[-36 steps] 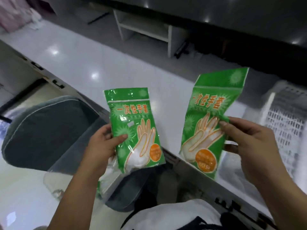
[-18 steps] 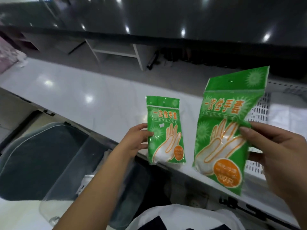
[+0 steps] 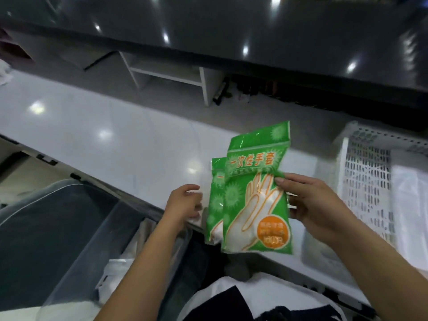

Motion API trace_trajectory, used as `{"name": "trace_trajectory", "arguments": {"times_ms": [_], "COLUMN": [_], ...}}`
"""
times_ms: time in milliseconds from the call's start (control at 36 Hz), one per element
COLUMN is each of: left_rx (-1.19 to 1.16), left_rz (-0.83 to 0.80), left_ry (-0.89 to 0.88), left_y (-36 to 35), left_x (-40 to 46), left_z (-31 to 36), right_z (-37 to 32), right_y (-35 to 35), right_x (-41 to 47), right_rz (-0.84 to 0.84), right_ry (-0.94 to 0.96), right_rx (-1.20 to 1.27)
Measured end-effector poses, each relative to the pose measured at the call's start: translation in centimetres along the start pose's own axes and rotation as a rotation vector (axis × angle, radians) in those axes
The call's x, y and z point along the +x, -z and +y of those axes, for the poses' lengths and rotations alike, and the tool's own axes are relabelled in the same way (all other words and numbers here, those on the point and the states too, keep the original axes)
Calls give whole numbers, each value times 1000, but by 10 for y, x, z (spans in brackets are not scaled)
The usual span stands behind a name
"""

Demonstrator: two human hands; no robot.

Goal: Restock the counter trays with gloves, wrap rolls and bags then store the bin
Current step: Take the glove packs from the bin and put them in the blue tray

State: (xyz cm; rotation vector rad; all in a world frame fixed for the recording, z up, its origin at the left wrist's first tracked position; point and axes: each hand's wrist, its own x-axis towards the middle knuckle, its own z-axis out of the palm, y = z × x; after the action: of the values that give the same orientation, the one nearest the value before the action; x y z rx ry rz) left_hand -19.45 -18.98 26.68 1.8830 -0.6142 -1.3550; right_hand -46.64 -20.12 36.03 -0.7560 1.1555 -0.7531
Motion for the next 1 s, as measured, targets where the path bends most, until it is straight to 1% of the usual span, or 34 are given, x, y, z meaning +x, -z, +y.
{"name": "trace_trajectory", "arguments": {"times_ms": [56, 111, 194, 250, 306, 361, 417, 500, 583, 639, 722, 750, 806, 889, 944, 1000], "left_rx": [-138, -206, -148, -94, 16, 97, 142, 201, 277, 299, 347, 347, 267, 236, 255, 273], "left_rz": [-19, -62, -162, -229, -219, -162, -141, -205, -255, -236, -159, -156, -192, -254, -259, -264], "left_ry": [17, 6, -23, -63, -135, -201, -232, -243, -244, -247, -270, -264, -223, -221, -228, -229], "left_y": [11, 16, 17, 13, 8, 3, 0, -2, -5, -6, -6, -6, -5, -4, -3, -2], "left_x": [3, 2, -1, -3, -5, -5, -4, 0, 1, 0, 1, 2, 4, 10, 12, 14], "left_z": [-2, -3, -4, -7, -10, -12, -14, -18, -23, -25, -26, -26, -24, -22, -20, -18], "right_z": [9, 25, 53, 66, 73, 76, 76, 74, 75, 76, 78, 78, 80, 83, 85, 87], "right_y": [-7, -10, -9, -9, -10, -12, -15, -19, -18, -17, -17, -18, -22, -25, -24, -21], "right_x": [19, 37, 55, 59, 60, 57, 57, 57, 56, 57, 56, 55, 56, 57, 56, 54], "right_rz": [-3, 59, 251, 325, 324, 315, 321, 303, 322, 335, 313, 297, 269, 292, 334, 373], "right_ry": [-61, -128, -221, -212, -175, -155, -160, -191, -195, -183, -155, -139, -106, -103, -132, -168], "right_rx": [-50, -138, -176, -204, -254, -298, -280, -207, -228, -255, -314, -339, -389, -431, -414, -330]}}
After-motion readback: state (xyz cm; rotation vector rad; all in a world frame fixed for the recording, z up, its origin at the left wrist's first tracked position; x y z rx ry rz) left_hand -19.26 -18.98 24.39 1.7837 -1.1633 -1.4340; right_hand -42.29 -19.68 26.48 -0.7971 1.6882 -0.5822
